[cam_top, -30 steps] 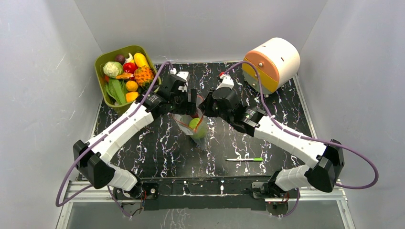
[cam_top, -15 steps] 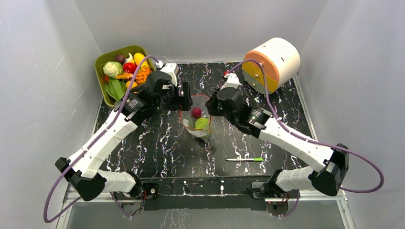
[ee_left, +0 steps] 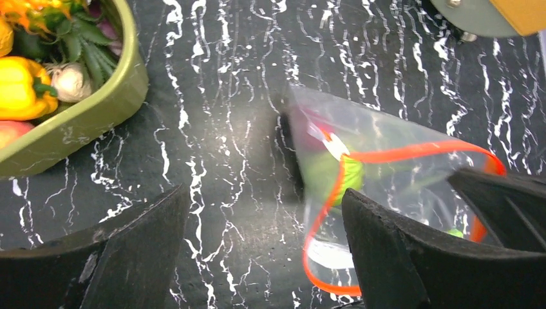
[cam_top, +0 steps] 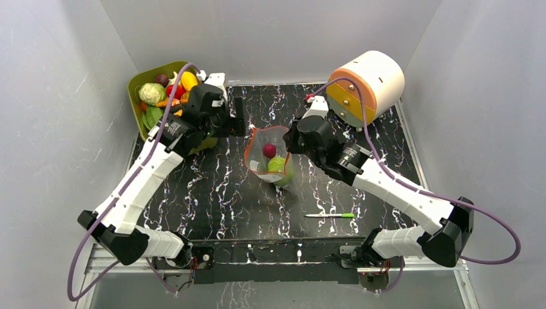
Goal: Place the food in the zip-top bag and seal the zipper
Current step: Pick up the fake fruit from the bin.
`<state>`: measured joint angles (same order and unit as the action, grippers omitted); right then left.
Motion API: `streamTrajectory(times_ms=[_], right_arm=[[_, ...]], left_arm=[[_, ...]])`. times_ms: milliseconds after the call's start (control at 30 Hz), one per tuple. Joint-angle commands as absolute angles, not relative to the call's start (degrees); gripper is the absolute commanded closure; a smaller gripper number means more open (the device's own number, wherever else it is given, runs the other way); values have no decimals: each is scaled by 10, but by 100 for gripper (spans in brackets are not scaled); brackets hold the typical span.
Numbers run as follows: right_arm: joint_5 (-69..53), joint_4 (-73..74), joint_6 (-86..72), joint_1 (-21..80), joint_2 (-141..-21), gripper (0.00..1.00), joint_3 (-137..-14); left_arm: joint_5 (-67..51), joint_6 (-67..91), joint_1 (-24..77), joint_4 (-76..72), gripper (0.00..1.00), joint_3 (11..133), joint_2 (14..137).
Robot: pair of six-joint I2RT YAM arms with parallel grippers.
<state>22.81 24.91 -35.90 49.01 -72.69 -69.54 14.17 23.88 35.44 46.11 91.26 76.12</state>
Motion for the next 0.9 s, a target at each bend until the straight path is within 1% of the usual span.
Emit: streamTrajectory(times_ms=[0, 167, 233, 433, 567, 700, 867], right_arm=[[240, 223, -338, 479, -701, 100, -716], [233, 204, -337, 477, -693, 100, -692], [223, 198, -339, 476, -694, 100, -686], [186, 181, -352, 476, -697, 100, -674], [173, 176, -354, 476, -701, 100, -666], [163, 166, -356, 476, -699, 100, -654], [157, 166, -357, 476, -707, 100, -656]], left_arm=[[84, 221, 281, 464, 13, 924, 771], [66, 205, 205, 452, 13, 923, 781], [61, 201, 183, 445, 14, 924, 803], [22, 209, 112, 400, 14, 896, 833], [32, 197, 74, 381, 16, 899, 864], [89, 186, 44, 352, 18, 903, 893], [56, 182, -2, 318, 18, 937, 940]])
